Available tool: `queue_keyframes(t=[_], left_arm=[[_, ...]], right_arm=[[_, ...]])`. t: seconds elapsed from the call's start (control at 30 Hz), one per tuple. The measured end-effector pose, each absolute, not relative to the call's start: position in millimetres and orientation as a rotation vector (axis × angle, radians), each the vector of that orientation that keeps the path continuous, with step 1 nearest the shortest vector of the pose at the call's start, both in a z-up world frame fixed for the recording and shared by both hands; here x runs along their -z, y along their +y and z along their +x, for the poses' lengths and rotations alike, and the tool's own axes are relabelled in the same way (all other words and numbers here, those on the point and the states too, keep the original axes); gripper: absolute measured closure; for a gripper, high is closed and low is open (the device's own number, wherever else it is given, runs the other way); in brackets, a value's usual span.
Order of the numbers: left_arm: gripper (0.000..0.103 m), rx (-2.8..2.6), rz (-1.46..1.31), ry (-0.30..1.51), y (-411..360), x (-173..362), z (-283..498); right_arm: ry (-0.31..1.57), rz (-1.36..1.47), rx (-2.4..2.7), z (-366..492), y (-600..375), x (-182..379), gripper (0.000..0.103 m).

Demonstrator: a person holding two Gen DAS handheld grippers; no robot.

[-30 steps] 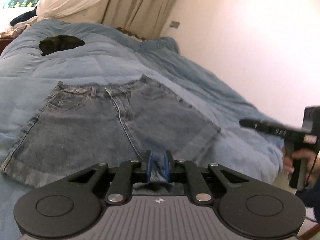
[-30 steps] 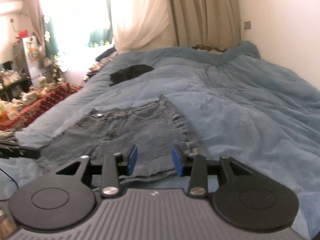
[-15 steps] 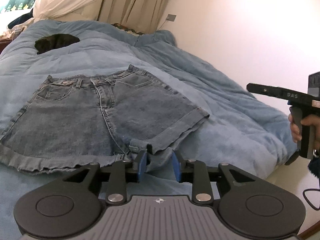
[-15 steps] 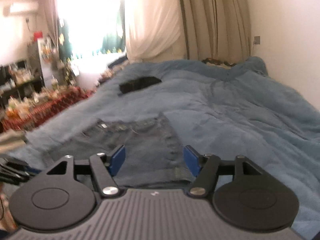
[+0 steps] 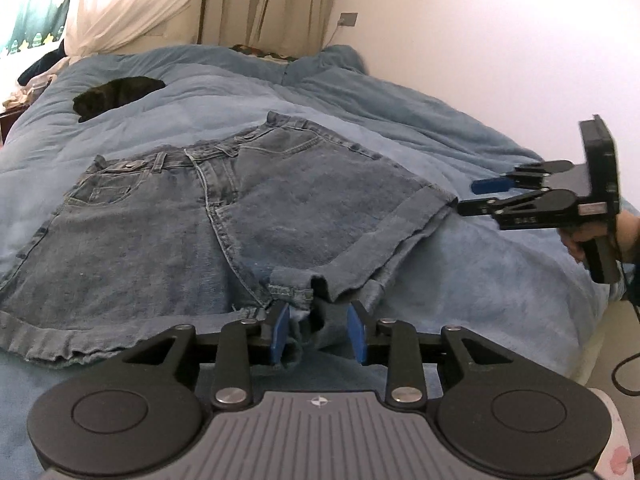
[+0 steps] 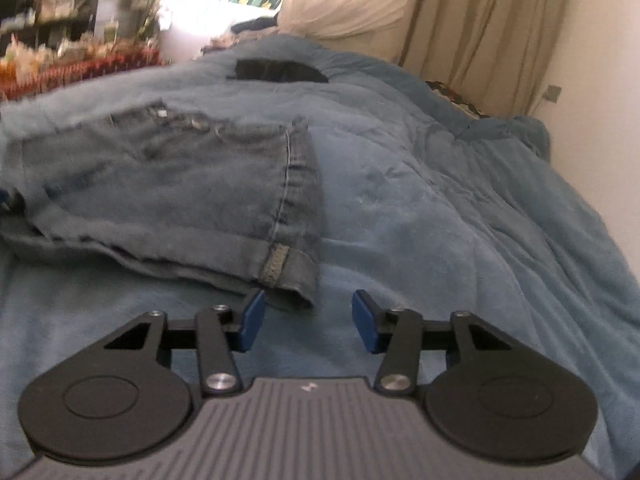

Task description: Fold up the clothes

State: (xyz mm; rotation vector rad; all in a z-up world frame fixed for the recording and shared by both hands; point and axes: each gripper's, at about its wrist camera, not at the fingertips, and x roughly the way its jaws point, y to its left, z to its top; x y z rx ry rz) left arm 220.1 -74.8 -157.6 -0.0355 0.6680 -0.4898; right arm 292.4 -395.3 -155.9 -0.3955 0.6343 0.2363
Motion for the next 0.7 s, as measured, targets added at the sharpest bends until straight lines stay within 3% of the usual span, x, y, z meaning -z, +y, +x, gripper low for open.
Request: queue_keyframes(t=[0.1,0.47,0.57,0.63,0.7], left_arm=[[0.072,0.478,-0.011,0.666,-79.0,160.5,220.9],[0.072,0.438,0.005,0.681,-84.6,166.6,235.3],[0.073,0.420,0.027,0.668,-87.9,166.2,238.2],[0.096,0.414,0.067,0.644,-89.9,165.1,237.6],[0.097,0.414,0.095,0.613,-88.9,162.4,234.0]], right_arm=[[0.607,-0.427,-0.203,300.8,-396.8,164.1,0.061],[0.559,-0.438,-0.206,314.7,-387.8,170.0,0.064],[0.565,-0.394,-0.204,318.1,-388.2,170.2,0.087],[0.562,-0.343,-0.195,318.7,-389.8,167.8,0.097],[0.550,-0.311,-0.175,315.0,-390.4,162.4,0.100]])
